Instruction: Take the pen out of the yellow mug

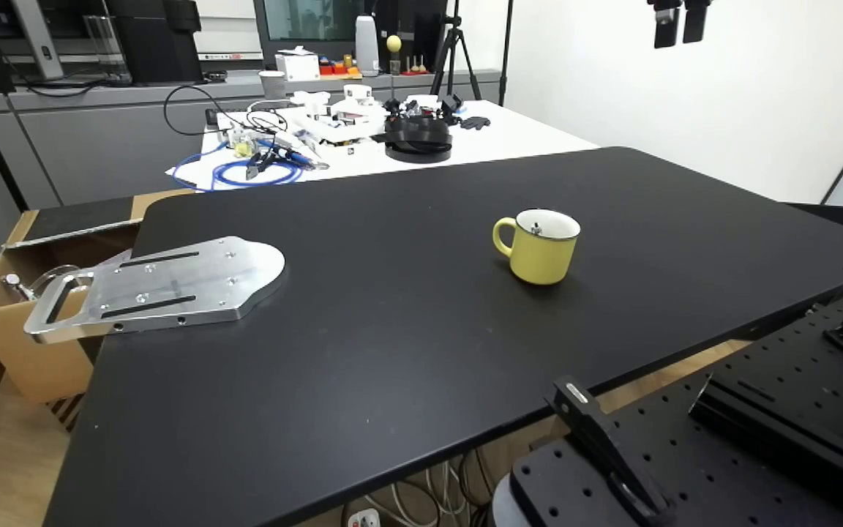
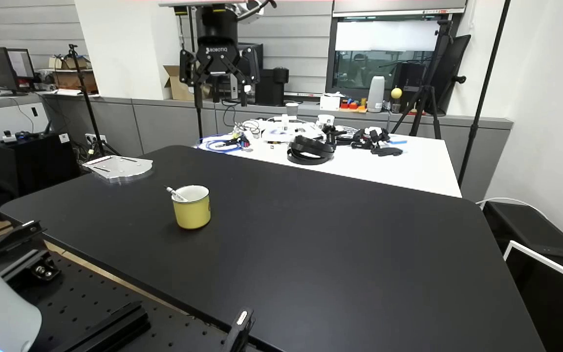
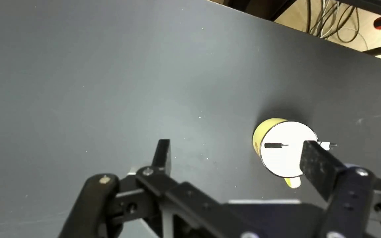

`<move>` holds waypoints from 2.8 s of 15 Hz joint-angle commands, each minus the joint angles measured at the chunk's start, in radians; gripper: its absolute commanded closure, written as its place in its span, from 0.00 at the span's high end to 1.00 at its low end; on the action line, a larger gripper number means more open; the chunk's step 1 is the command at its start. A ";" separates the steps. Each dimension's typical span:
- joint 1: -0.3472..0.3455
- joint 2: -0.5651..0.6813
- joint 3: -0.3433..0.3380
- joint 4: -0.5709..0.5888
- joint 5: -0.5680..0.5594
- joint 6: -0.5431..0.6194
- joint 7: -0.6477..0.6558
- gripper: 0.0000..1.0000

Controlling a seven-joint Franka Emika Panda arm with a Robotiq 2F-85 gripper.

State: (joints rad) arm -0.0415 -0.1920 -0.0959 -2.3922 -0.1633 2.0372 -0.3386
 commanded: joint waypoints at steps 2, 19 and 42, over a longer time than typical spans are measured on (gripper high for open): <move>0.021 -0.003 0.076 -0.028 -0.065 0.066 0.189 1.00; 0.143 0.034 0.318 -0.176 -0.321 0.218 0.800 1.00; 0.166 0.159 0.301 -0.221 -0.517 0.503 0.878 1.00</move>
State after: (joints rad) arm 0.1081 -0.0323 0.2209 -2.6135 -0.6825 2.5422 0.5419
